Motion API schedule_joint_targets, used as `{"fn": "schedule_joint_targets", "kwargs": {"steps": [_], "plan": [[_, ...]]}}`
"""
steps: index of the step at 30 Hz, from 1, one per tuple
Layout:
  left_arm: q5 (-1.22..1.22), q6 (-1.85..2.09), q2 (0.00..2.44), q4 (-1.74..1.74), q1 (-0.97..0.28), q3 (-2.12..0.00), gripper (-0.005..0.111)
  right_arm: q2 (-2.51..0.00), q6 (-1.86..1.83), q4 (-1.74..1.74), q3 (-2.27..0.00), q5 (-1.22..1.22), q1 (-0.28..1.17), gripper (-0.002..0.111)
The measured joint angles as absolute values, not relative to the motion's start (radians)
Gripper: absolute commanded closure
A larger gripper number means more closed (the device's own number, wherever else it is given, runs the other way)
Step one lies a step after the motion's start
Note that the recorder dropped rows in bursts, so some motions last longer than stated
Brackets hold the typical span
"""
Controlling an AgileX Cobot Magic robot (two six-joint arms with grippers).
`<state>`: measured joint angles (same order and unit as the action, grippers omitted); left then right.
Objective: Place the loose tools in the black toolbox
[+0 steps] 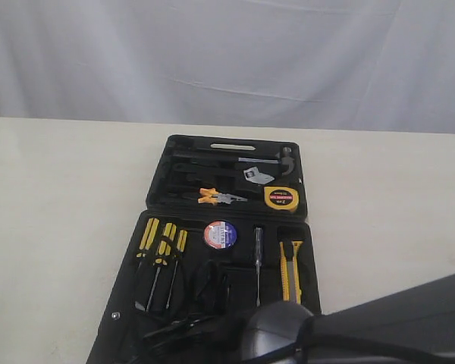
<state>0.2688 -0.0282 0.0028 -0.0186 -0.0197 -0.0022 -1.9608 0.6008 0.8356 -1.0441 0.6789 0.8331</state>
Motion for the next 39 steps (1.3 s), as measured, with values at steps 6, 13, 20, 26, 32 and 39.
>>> {"fn": "schedule_joint_targets", "kwargs": {"steps": [6,13,20,26,32,39], "plan": [[0.269,-0.028,0.003,-0.019,-0.02,-0.002,0.107,-1.963,0.579,0.851,-1.046,0.683,0.833,0.109],[0.269,-0.028,0.003,-0.019,-0.02,-0.002,0.107,-1.958,0.46,0.786,-1.052,0.683,0.832,0.109],[0.269,-0.028,0.003,-0.019,-0.02,-0.002,0.107,-1.909,0.305,0.64,-1.05,0.707,0.852,0.109],[0.269,-0.028,0.003,-0.019,-0.02,-0.002,0.107,-1.837,0.209,0.556,-1.049,0.732,0.881,0.109],[0.269,-0.028,0.003,-0.019,-0.02,-0.002,0.107,-1.78,0.139,0.502,-1.049,0.774,0.906,0.109],[0.269,-0.028,0.003,-0.019,-0.02,-0.002,0.107,-1.666,0.058,0.434,-1.044,0.831,0.917,0.109]]}}
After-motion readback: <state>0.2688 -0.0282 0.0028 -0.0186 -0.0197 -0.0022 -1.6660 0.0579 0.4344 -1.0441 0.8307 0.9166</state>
